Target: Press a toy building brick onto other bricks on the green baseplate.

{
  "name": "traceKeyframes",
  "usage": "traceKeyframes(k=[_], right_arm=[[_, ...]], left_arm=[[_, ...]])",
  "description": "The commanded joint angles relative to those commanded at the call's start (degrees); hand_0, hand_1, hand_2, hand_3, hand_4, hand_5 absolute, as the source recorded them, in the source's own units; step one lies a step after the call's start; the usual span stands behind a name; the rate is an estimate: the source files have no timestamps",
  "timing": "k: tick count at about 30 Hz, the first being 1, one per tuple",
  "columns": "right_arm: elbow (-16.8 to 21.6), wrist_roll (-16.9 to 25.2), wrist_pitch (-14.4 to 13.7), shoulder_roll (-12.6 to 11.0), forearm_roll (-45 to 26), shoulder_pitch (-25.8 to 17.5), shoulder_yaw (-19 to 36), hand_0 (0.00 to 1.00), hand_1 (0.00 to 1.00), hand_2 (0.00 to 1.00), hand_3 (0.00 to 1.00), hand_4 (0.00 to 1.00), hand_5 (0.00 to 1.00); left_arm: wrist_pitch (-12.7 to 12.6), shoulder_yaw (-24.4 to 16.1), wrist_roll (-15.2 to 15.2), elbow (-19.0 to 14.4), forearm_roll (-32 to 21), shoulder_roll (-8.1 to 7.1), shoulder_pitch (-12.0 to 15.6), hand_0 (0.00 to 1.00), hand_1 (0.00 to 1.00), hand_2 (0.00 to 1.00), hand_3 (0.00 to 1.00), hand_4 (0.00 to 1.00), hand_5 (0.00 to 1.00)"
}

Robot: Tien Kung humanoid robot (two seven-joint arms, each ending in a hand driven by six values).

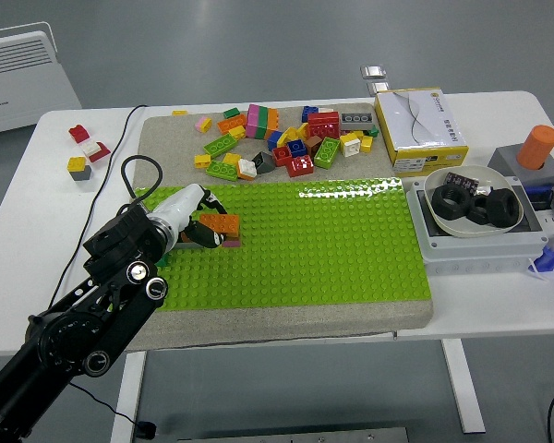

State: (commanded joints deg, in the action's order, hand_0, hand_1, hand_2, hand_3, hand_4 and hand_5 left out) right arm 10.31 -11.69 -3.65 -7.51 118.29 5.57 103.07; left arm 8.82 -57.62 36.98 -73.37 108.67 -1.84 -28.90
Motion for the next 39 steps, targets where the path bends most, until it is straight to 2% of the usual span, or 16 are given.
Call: traceKeyframes(k=[23, 24, 29, 30, 36, 37, 39], right_arm=[[0.00, -0.09, -0.06, 0.01, -0.09, -0.18, -0.22, 0.729, 0.672, 0.731, 0.795, 0.852, 0.998], [0.00, -0.10, -0.07, 0.01, -0.10, -0.18, -0.21, 0.729, 0.672, 0.731, 0.795, 0.853, 0.998], [0.00, -0.10, -0.09, 0.02, -0.12, -0.21, -0.23, 0.729, 0.672, 0.731, 0.795, 0.853, 0.998], [0.00, -0.11, -0.09, 0.02, -0.13, -0.22, -0.24, 0.729, 0.671, 0.731, 0.794, 0.852, 0.998], [0.00, -0.14, -0.12, 0.02, -0.21, -0.26, -0.35, 0.729, 0.671, 0.731, 0.794, 0.852, 0.998], [0.00, -0.14, -0.12, 0.01, -0.22, -0.26, -0.36, 0.729, 0.671, 0.731, 0.794, 0.853, 0.998], [0.00, -0.16, -0.13, 0.01, -0.25, -0.25, -0.39, 0.729, 0.671, 0.731, 0.794, 0.853, 0.998]], left_arm=[[-0.07, -0.05, 0.00, 0.04, -0.04, -0.03, 0.14, 0.819, 0.874, 0.839, 0.586, 0.417, 0.032], [0.01, -0.07, 0.00, 0.04, -0.05, -0.04, 0.15, 0.821, 0.879, 0.849, 0.668, 0.449, 0.035], [0.42, -0.16, -0.07, 0.02, -0.09, -0.05, 0.20, 0.821, 0.879, 0.849, 0.668, 0.449, 0.035], [0.45, -0.16, -0.08, 0.01, -0.10, -0.05, 0.21, 0.824, 0.884, 0.853, 0.713, 0.473, 0.038], [0.49, -0.14, -0.27, 0.00, -0.22, -0.05, 0.24, 0.824, 0.884, 0.853, 0.713, 0.473, 0.038], [0.51, -0.13, -0.28, 0.00, -0.23, -0.05, 0.24, 0.825, 0.887, 0.857, 0.765, 0.504, 0.041], [0.62, -0.11, -0.28, -0.01, -0.26, -0.05, 0.23, 0.825, 0.887, 0.857, 0.765, 0.504, 0.041]])
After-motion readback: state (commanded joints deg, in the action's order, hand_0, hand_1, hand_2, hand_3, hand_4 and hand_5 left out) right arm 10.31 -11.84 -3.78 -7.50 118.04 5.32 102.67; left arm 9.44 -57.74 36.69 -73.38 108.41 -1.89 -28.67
